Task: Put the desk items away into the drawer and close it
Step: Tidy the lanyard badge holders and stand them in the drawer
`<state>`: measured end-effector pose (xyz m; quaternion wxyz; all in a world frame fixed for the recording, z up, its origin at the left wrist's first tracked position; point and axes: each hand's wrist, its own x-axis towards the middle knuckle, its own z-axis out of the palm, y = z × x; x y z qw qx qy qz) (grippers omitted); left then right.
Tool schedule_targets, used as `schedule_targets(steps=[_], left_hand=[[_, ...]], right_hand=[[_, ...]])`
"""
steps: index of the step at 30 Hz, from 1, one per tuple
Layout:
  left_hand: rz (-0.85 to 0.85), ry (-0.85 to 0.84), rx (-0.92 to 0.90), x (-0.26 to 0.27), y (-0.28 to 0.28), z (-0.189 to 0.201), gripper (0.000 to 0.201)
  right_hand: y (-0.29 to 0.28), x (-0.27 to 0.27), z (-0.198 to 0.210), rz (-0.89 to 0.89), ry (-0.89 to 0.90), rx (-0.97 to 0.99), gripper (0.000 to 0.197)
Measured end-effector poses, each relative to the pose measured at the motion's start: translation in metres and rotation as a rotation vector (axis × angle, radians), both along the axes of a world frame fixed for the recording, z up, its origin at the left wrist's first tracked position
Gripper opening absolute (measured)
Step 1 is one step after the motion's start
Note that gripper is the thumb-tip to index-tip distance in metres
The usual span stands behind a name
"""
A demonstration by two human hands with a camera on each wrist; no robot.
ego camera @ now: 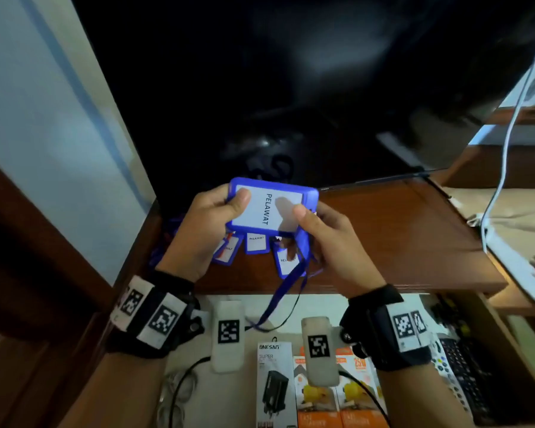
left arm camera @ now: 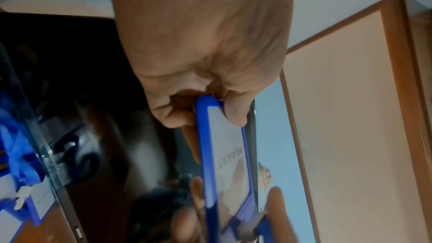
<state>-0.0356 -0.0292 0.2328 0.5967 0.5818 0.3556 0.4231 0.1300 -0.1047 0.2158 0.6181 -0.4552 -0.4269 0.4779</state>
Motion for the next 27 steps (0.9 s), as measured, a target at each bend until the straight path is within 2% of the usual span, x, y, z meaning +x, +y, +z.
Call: schedule_targets(steps=[2,7,9,11,14,18,21,22,23,25,27], left_hand=[[0.061,-0.041,-0.041,-0.004,0.0,-0.014,0.021],[0.149,-0.097,-0.184,-0.001,-0.008,-0.045,0.019],[0.142,-0.077,-0.193,0.0,-0.011,-0.049,0.019],[0.135,-0.057,-0.192,-0.001,-0.012,-0.051,0.018],[0.137,0.019,-0.127,-0.005,-0.013,-0.055,0.018],[0.114,0.189,0.035,-0.009,-0.016,-0.055,0.018],[0.051,0.232,0.117,-0.008,-0.021,-0.052,0.015],[0.043,0.236,0.127,-0.008,-0.022,-0.053,0.015],[0.045,0.239,0.125,-0.008,-0.022,-0.054,0.015],[0.069,0.23,0.09,-0.01,-0.022,-0.057,0.017],[0.087,0.185,0.035,-0.011,-0.023,-0.06,0.026]], right_hand=[[-0.004,-0.003,-0.011,-0.021,-0.034,-0.011,0.012],[-0.014,0.0,-0.024,-0.091,-0.042,-0.092,0.033],[-0.019,-0.001,-0.023,-0.089,-0.074,-0.116,0.032],[-0.023,0.0,-0.024,-0.08,-0.189,-0.139,0.03],[-0.028,0.005,-0.027,-0.107,-0.309,-0.191,0.03],[-0.027,0.009,-0.036,-0.182,-0.361,-0.192,0.02],[-0.025,0.004,-0.046,-0.133,-0.428,-0.226,0.024],[-0.025,0.004,-0.048,-0.121,-0.439,-0.216,0.017],[-0.026,0.002,-0.048,-0.111,-0.401,-0.204,0.003],[-0.029,0.003,-0.05,-0.128,-0.288,-0.183,0.016],[-0.034,0.006,-0.051,-0.144,-0.169,-0.17,0.012]])
